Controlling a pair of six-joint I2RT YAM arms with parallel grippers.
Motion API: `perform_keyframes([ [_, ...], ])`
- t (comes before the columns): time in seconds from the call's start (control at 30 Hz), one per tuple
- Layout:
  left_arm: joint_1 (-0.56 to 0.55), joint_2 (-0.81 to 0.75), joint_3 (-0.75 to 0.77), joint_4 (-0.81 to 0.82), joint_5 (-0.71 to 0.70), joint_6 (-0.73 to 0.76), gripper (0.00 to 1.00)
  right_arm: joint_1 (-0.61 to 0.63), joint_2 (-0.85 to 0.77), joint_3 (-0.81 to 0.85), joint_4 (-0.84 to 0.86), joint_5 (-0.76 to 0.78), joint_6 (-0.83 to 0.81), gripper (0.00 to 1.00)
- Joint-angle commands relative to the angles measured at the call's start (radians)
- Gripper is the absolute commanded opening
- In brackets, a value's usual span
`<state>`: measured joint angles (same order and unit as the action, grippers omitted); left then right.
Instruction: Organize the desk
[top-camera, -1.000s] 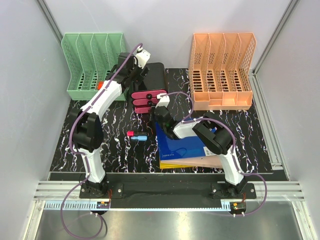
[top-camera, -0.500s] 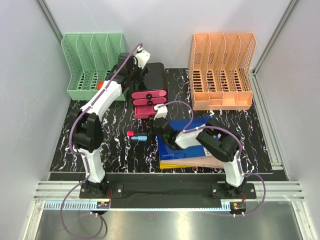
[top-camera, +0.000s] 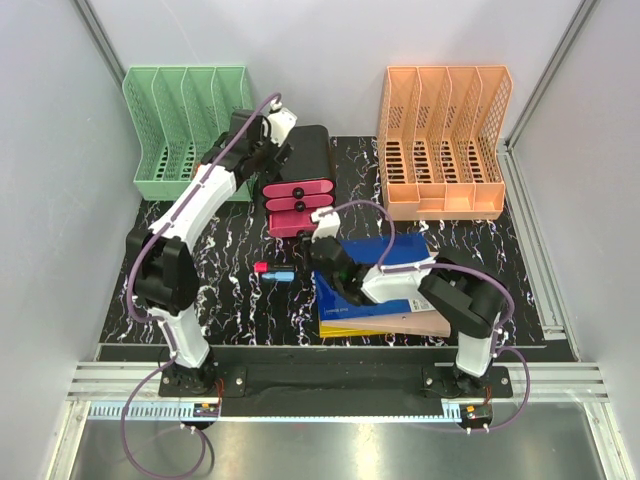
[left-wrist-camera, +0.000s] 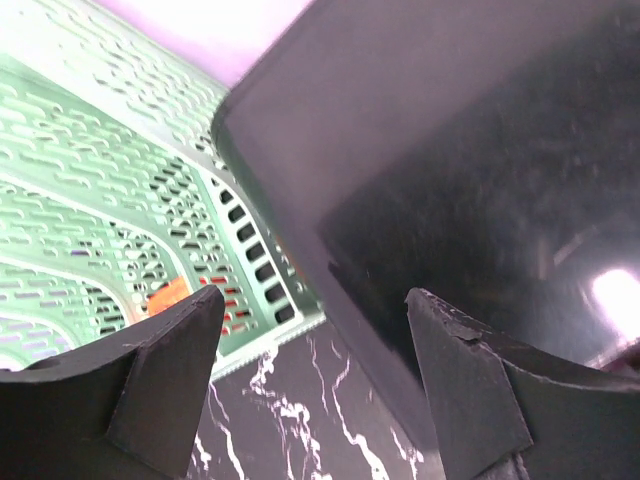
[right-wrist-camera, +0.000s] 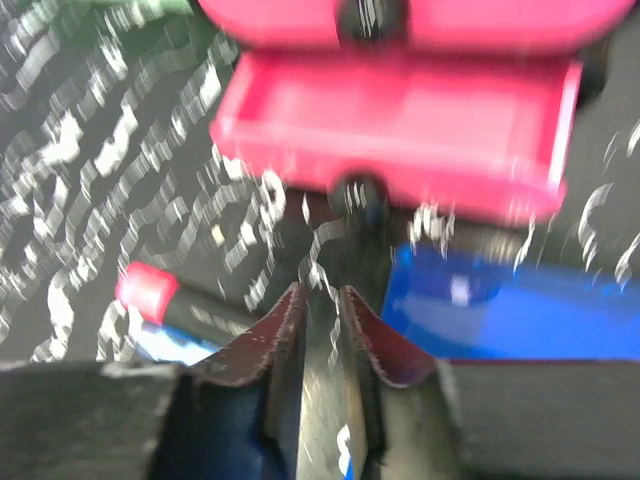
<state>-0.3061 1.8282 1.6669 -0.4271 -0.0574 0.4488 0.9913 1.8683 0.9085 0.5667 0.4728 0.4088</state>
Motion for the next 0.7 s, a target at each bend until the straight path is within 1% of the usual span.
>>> perform_keyframes([
  [0.0, 0.001, -0.015, -0.047, -0.205, -0.004, 0.025, 0.8, -0.009, -0.064, 0.14, -0.001, 0.093, -0.146, 0.31],
  [0.07, 0.002, -0.027, -0.062, -0.206, -0.007, 0.025, 0.8, -0.026, -0.038, 0.177, -0.004, 0.072, -0.172, 0.33],
  [0.2, 0.002, -0.052, -0.088, -0.208, -0.007, 0.025, 0.8, -0.077, 0.032, 0.28, -0.034, 0.043, -0.171, 0.34],
  [0.27, 0.002, -0.069, -0.098, -0.21, -0.007, 0.025, 0.8, -0.088, 0.051, 0.303, -0.042, 0.026, -0.166, 0.34],
  [0.4, 0.005, -0.09, -0.099, -0.213, -0.002, 0.033, 0.8, -0.102, 0.095, 0.319, -0.048, 0.012, -0.157, 0.34],
  [0.67, 0.005, -0.083, -0.09, -0.214, 0.002, 0.033, 0.8, -0.106, 0.118, 0.313, -0.051, 0.009, -0.137, 0.34],
])
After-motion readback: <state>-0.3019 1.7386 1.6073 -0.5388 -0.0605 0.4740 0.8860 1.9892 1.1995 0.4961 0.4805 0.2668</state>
